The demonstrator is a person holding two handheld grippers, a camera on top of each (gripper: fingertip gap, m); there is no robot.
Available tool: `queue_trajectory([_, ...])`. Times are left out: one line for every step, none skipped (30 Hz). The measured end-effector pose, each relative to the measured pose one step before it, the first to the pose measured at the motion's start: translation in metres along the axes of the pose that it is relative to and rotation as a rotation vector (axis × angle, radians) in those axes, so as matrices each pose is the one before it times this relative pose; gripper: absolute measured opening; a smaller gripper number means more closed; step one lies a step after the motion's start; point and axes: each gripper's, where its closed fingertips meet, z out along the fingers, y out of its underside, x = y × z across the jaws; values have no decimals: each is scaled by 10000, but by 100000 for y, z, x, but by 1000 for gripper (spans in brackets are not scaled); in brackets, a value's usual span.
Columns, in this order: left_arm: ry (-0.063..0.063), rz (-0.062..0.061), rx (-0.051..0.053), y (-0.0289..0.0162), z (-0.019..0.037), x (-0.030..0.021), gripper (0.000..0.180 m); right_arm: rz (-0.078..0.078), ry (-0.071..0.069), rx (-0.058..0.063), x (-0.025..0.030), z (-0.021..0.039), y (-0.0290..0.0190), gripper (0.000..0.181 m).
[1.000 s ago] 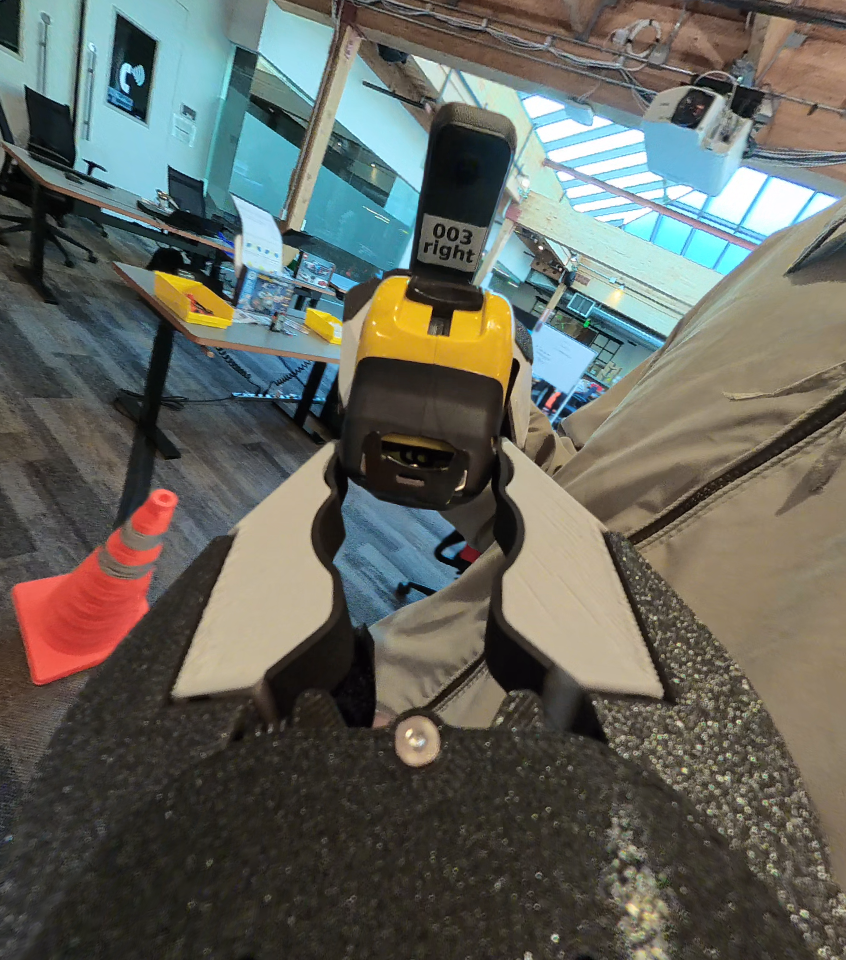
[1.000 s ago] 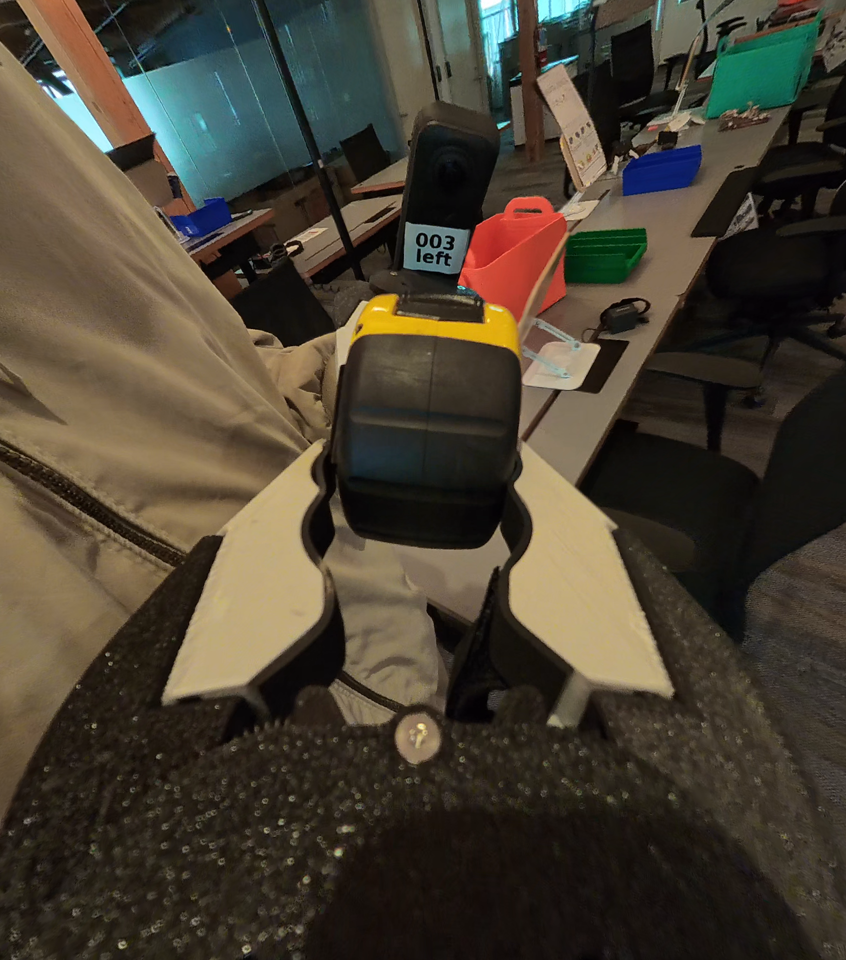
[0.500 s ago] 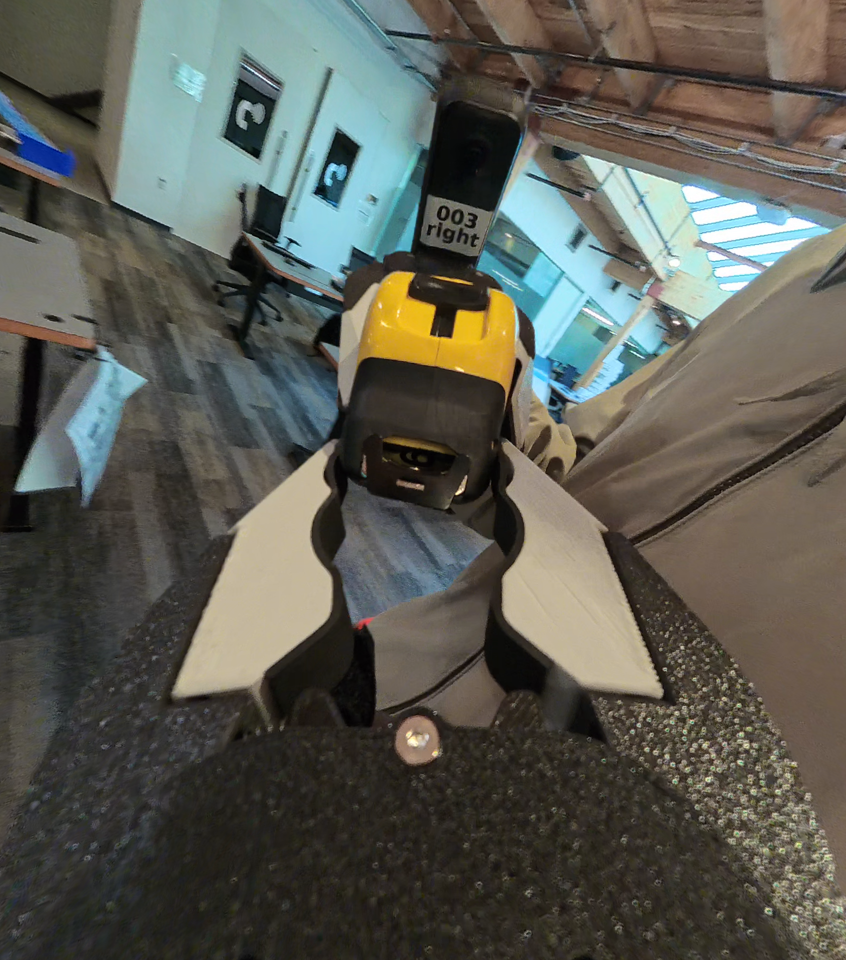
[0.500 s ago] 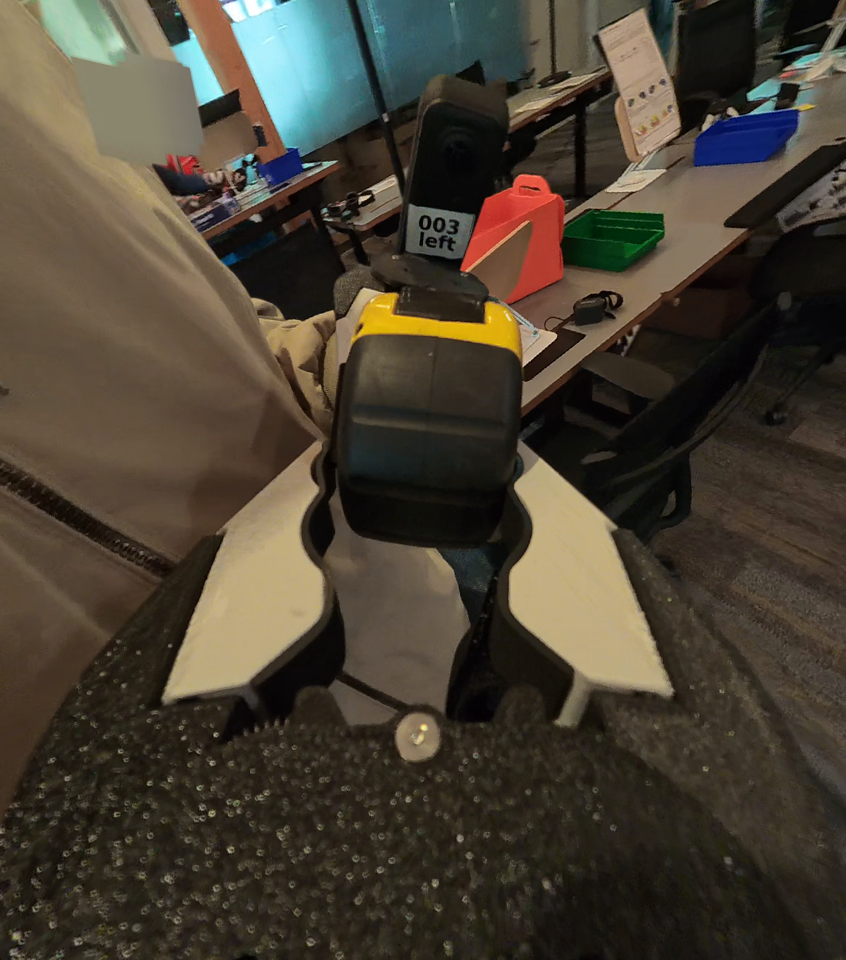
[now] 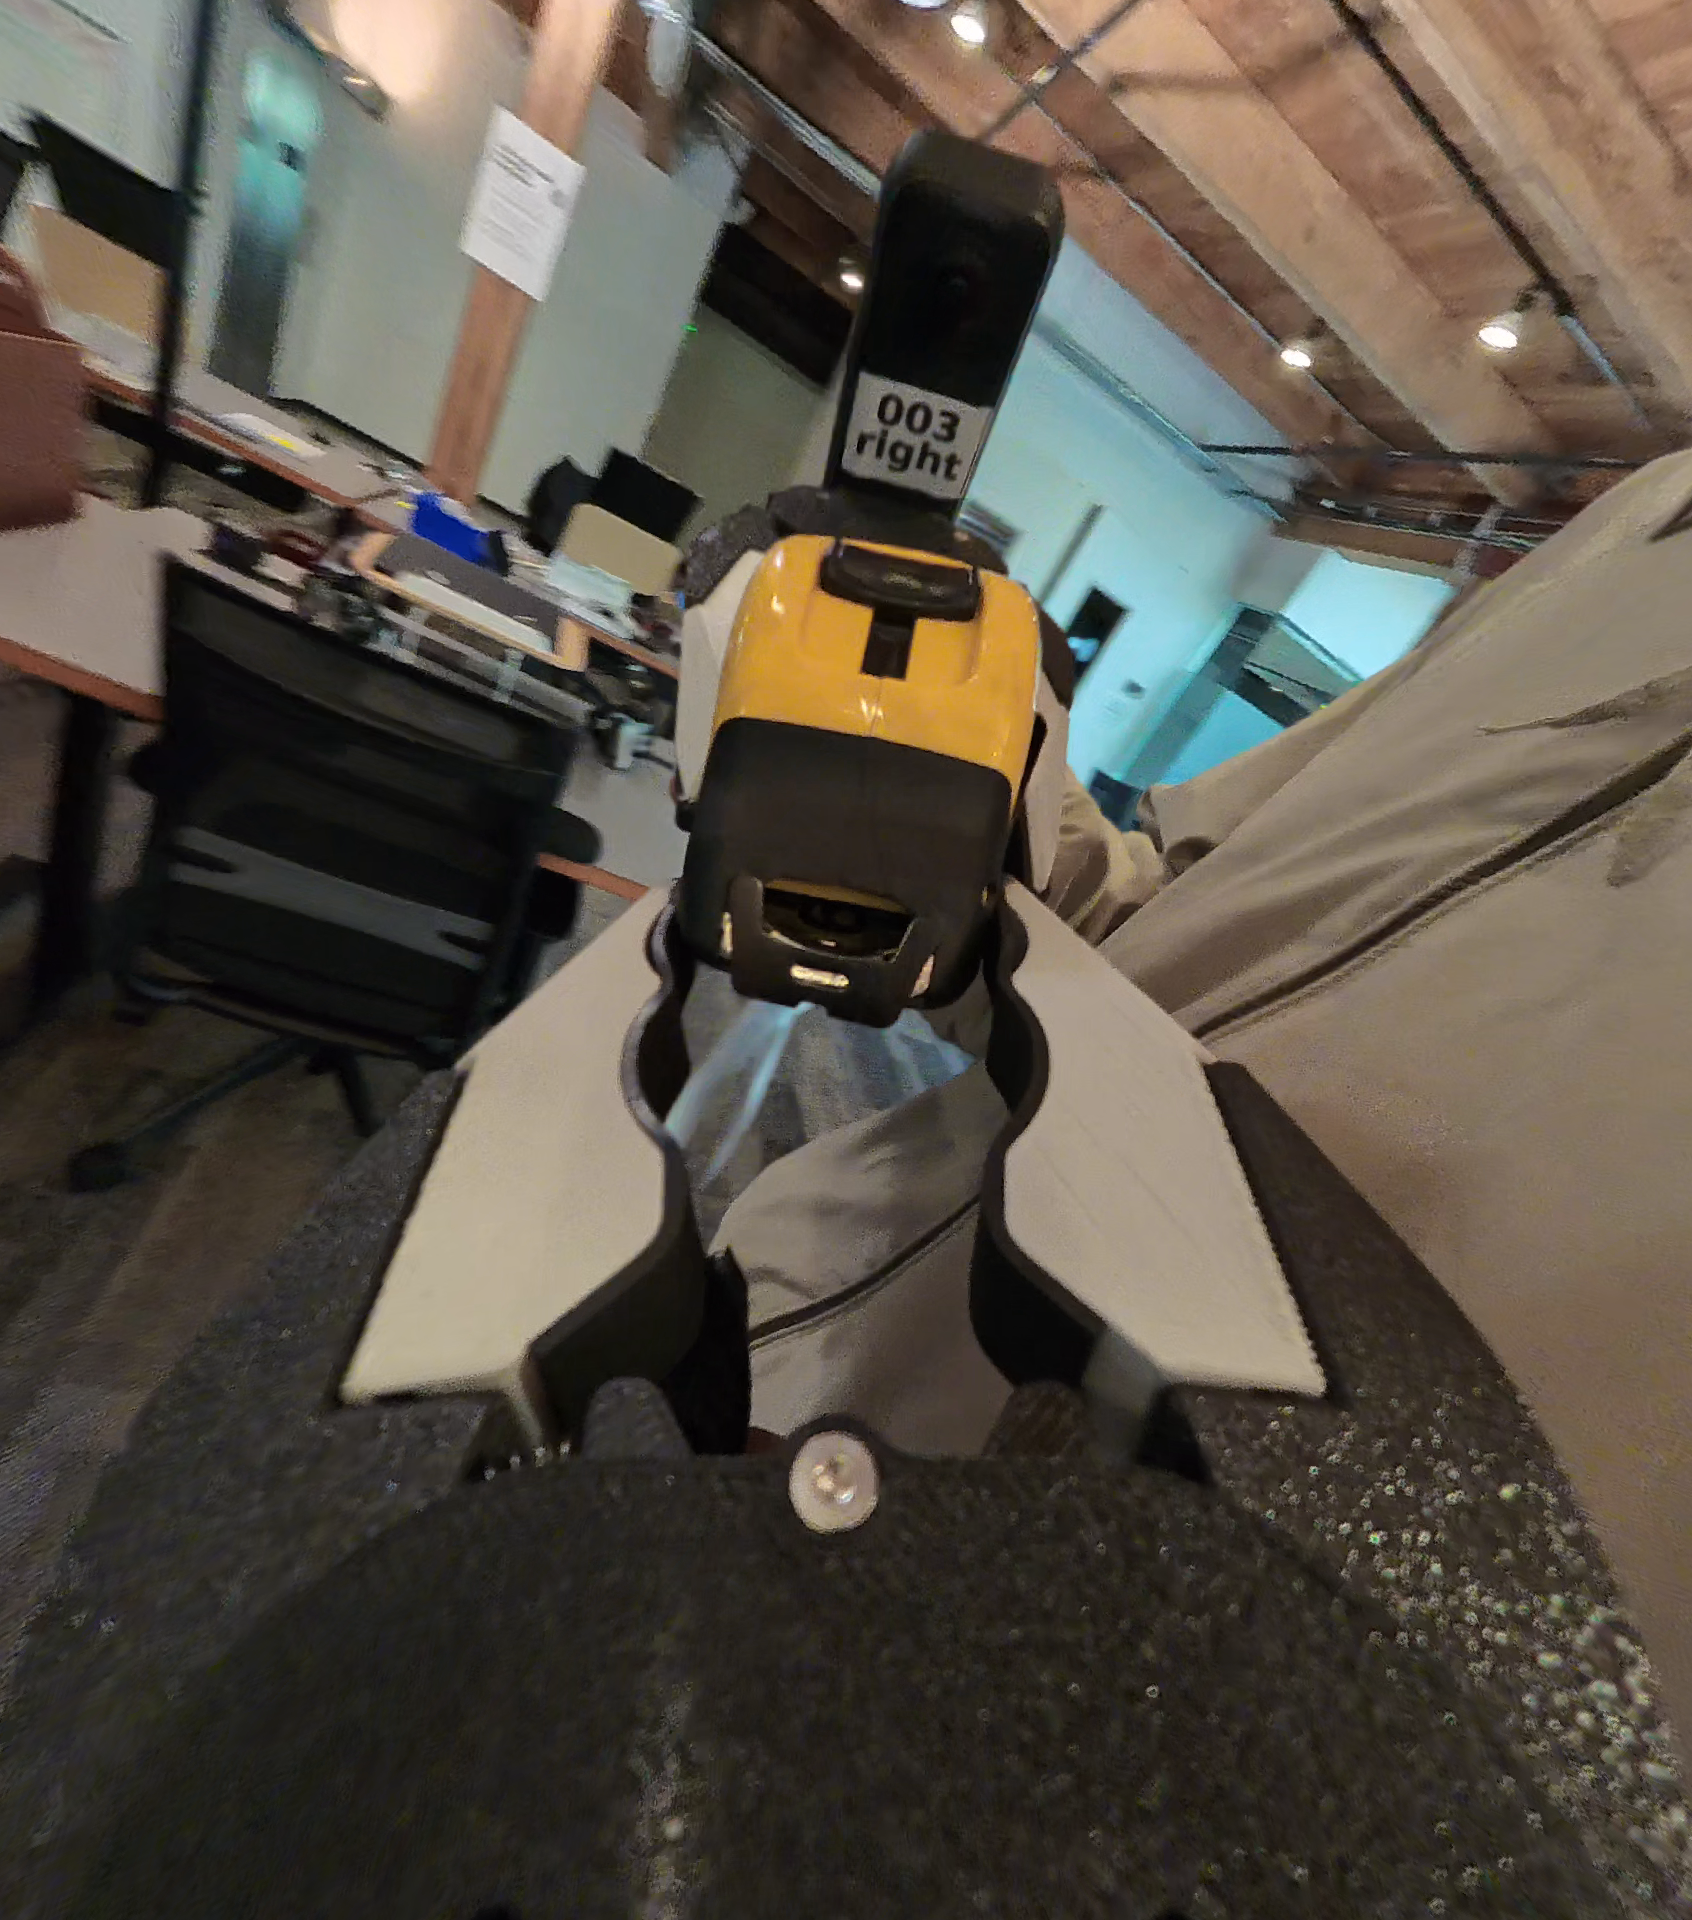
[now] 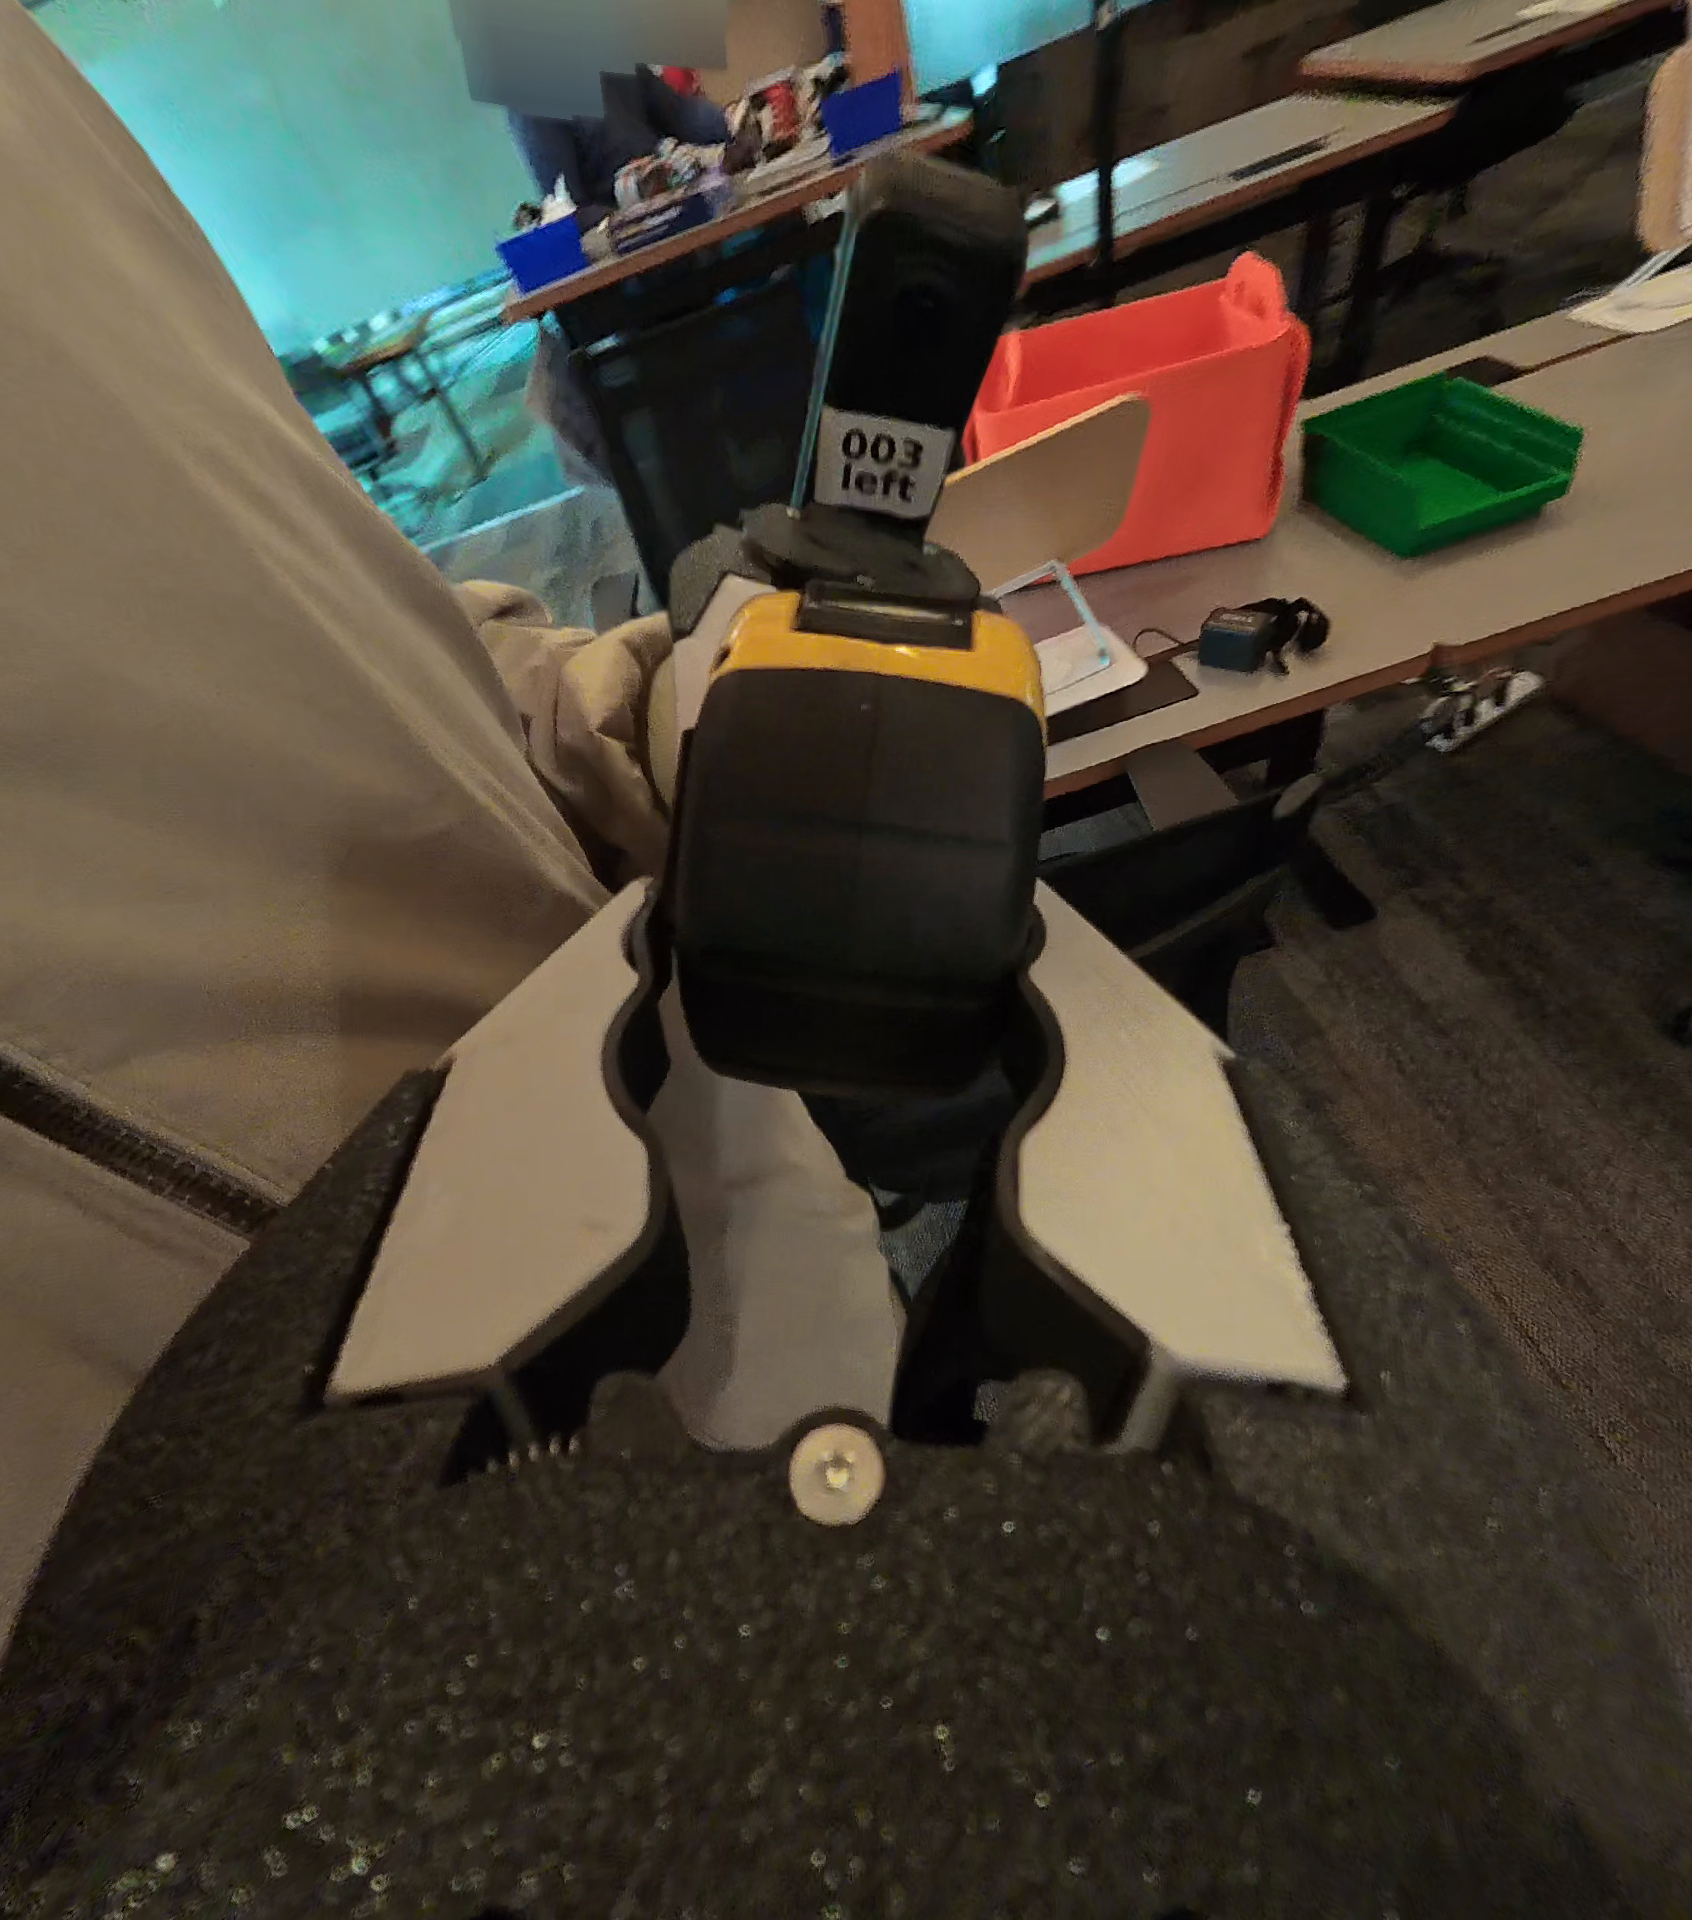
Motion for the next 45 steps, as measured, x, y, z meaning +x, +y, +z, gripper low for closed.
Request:
queue_trajectory([-452, 43, 79, -1390, -333, -2393, 55, -22, -393, -242, 2613, 167, -663, 63])
queue_trajectory([-457, 145, 83, -1220, -354, -2328, 56, -148, -410, -183, 2496, 76, -600, 64])
queue_trajectory([-405, 132, 34, -980, -341, -2312, 56, -214, -407, -158, 2502, 224, -547, 64])
queue_trajectory([-403, 84, 28, -936, -368, -2612, 56, -188, -359, -211, 2741, 256, -369, 63])
queue_trajectory([-412, 53, 34, -906, -365, -2816, 55, -106, -338, -263, 2933, 240, -235, 63])
queue_trajectory([-377, 33, 51, -948, -323, -2958, 56, -117, -333, -170, 3089, 167, -334, 64])
queue_trajectory([-323, -7, 114, -1064, -293, -3029, 56, -110, -329, -19, 3158, 110, -509, 63])
queue_trajectory([-271, -37, 175, -1134, -238, -3038, 55, -83, -333, 87, 3313, 97, -669, 64])
queue_trajectory([-244, -26, 175, -1230, -149, -3211, 56, -130, -327, 118, 3348, -13, -717, 64])
queue_trajectory([-266, -4, 139, -1231, -81, -3336, 56, -167, -325, 69, 3291, -65, -522, 63])
queue_trajectory([-310, -8, 113, -1258, -44, -3475, 55, -138, -326, -19, 3655, -141, -522, 63])
queue_trajectory([-311, -62, 102, -1256, -12, -3550, 55, -84, -330, -69, 3705, -162, -458, 64])
queue_trajectory([-284, -78, 96, -1280, 10, -3518, 56, -69, -326, -105, 3726, -210, -449, 63])
queue_trajectory([-301, -100, 69, -1291, 11, -3354, 56, -86, -341, -120, 3827, -282, -486, 63])
queue_trajectory([-391, -189, 55, -1510, 107, -3579, 55, 64, -401, -184, 3551, -365, -441, 64])
queue_trajectory([-412, -183, 68, -1629, 130, -3403, 55, 146, -470, -245, 3664, -467, -531, 63])
queue_trajectory([-385, -35, 80, -1557, 115, -3204, 55, -110, -467, -122, 3417, -472, -801, 63])
queue_trajectory([-351, -34, 131, -1467, 56, -3123, 56, -229, -454, -4, 3376, -438, -907, 64])
queue_trajectory([-331, -171, 194, -1471, -43, -3112, 56, 33, -486, -38, 3242, -380, -685, 64])
queue_trajectory([-350, -192, 225, -1447, -148, -2992, 56, 150, -418, -148, 3524, -373, -680, 64])
queue_trajectory([-346, -150, 190, -1488, -20, -3346, 56, 19, -324, -207, 3568, -379, -573, 64])
queue_trajectory([-354, -69, 113, -1342, 74, -3356, 56, -123, -317, -176, 3370, -340, -379, 63])
queue_trajectory([-350, 57, 46, -1139, 130, -3358, 56, -133, -284, -242, 3577, -396, -202, 63])
queue_trajectory([-308, 129, 0, -887, 149, -3313, 56, -188, -220, -268, 3467, -352, 35, 64])
queue_trajectory([-254, 106, -11, -792, 344, -3609, 56, -201, -184, -231, 3689, -372, 184, 64])
queue_trajectory([-239, 86, -47, -629, 456, -3700, 56, -217, -181, -218, 3781, -373, 354, 64])
queue_trajectory([-222, 93, -57, -520, 572, -3800, 56, -202, -207, -253, 3826, -421, 484, 64])
queue_trajectory([-131, 10, -9, -458, 606, -3864, 56, -159, -232, -172, 3951, -442, 505, 64])
queue_trajectory([-63, -69, 6, -372, 493, -3932, 56, -108, -216, -150, 3781, -564, 466, 64])
queue_trajectory([-48, -35, 20, -668, 766, -4295, 56, -107, -141, -220, 4301, -663, 569, 64])
queue_trajectory([3, -32, 33, -793, 849, -4423, 56, -95, -118, -203, 4476, -787, 575, 64])
queue_trajectory([40, -40, -22, -878, 906, -4587, 56, -16, -90, -274, 4412, -980, 647, 64])
queue_trajectory([11, 27, -108, -971, 998, -4800, 56, 2, -29, -380, 4763, -1041, 862, 64])
queue_trajectory([12, 11, -89, -1061, 1056, -4919, 56, -62, 66, -331, 4734, -1186, 909, 64])
queue_trajectory([66, -88, -53, -1073, 1129, -4799, 56, 20, 72, -256, 4940, -1213, 976, 64])
queue_trajectory([122, -113, -27, -989, 974, -4408, 57, 153, -1, -177, 4807, -1215, 957, 64])
queue_trajectory([177, -137, 30, -1363, 1107, -4642, 57, 183, -9, -50, 4529, -1346, 884, 64])
queue_trajectory([155, -81, 55, -1428, 991, -4491, 56, 139, -3, 5, 4573, -1253, 785, 64])
queue_trajectory([130, 17, 9, -1316, 914, -4196, 56, 55, 16, 31, 4362, -1229, 778, 64])
queue_trajectory([89, 54, -83, -1082, 960, -3879, 56, 41, 52, -90, 4174, -1189, 892, 64])
queue_trajectory([64, 108, -104, -1025, 987, -3941, 56, 20, 32, -208, 3727, -1199, 829, 65])
queue_trajectory([64, 133, -68, -935, 1057, -3731, 56, -128, 20, -225, 3718, -1138, 925, 64])
queue_trajectory([18, 193, -58, -819, 1087, -3621, 56, -159, 43, -323, 3329, -1099, 925, 64])
queue_trajectory([-52, 208, -35, -669, 1136, -3356, 56, -299, 73, -339, 3342, -1035, 1142, 65])
queue_trajectory([-173, 212, -37, -576, 1145, -3157, 56, -391, 131, -328, 3242, -955, 1302, 64])
